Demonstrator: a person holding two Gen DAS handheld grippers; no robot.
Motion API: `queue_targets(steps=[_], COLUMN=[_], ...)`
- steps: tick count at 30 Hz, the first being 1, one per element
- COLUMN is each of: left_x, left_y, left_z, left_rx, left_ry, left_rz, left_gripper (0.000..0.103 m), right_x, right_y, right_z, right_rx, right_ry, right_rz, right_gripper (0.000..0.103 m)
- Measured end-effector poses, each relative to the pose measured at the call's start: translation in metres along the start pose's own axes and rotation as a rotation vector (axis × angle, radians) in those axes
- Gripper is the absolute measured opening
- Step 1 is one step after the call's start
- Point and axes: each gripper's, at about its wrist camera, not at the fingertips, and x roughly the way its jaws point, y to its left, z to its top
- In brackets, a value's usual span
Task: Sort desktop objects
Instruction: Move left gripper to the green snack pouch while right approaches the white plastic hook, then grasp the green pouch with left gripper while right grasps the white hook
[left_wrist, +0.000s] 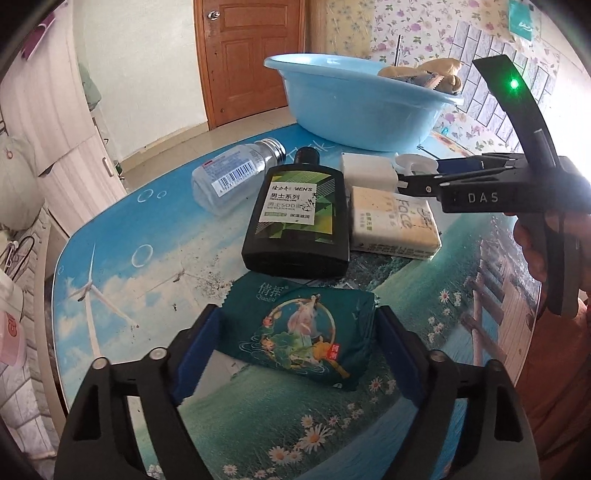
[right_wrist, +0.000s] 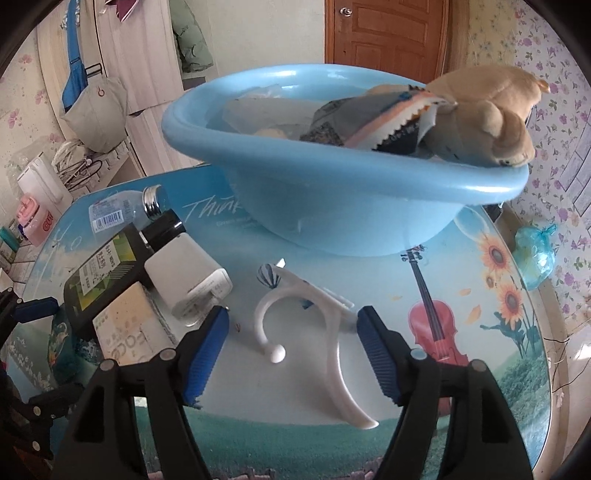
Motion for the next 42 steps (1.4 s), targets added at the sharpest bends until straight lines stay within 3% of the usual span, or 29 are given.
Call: queue_targets(steps=[3,4,5,6,10,14,19,26,34,40,41,42], left_x=[0.000,0.000,-0.001,-0.003,-0.006,-0.007,-0.009,-0.011,-0.014,-0.019,-0.020,-0.022], left_y=[0.000,-0.001,-0.001,-0.001,-0.004,-0.004,0.003,0.005,0.020,0.021,0.021,0.019], left_z=[0.002,0.003,0.003,0.004,-0.002,-0.007,-0.004,-0.006,-0.007,-0.009,-0.009,-0.008], left_rx=[0.017,0.024,0.024,0.016,0.001,-0.047,-0.148,-0.117,-0.138,-0.147,-0.146,-0.143], left_ry=[0.006,0.004,0.002,0.003,-0.024,-0.070,-0.053,-0.070,-0.073,-0.081,-0.085,-0.089], left_rz=[-0.008,-0.011,-0.020,-0.031,-0.018,-0.005,-0.044,0.023,-0.020,-0.043,-0.043,-0.038], left_gripper=[0.071,0.066,0.053,0.046,0.044,0.043,0.045,0.046,0.049,0.040,0.036,0.026], right_x=[-0.001,-0.004,-0.006,-0.007,-0.016,-0.027,-0.044,-0.057,-0.058,-0.064,-0.065,-0.067], right_y=[0.003,0.003,0.003,0.002,0.001,0.000,-0.010,-0.013,-0.006,-0.006,-0.006,-0.005], right_z=[-0.001,-0.002,-0.003,-0.004,-0.012,-0.029,-0.044,-0.043,-0.046,-0.043,-0.042,-0.041], right_rx=[-0.001,0.000,0.002,0.015,0.036,0.007,0.027,0.054,0.038,0.038,0.037,0.037], right_ry=[0.000,-0.002,0.000,0.014,0.018,-0.034,-0.022,-0.086,-0.077,-0.088,-0.092,-0.097], right_rz=[-0.017,-0.018,-0.017,-0.014,0.025,0.036,0.067,0.079,0.088,0.099,0.101,0.104], right_gripper=[0.069,0.058,0.055,0.055,0.055,0.055,0.055,0.055,0.055,0.055,0.055,0.055])
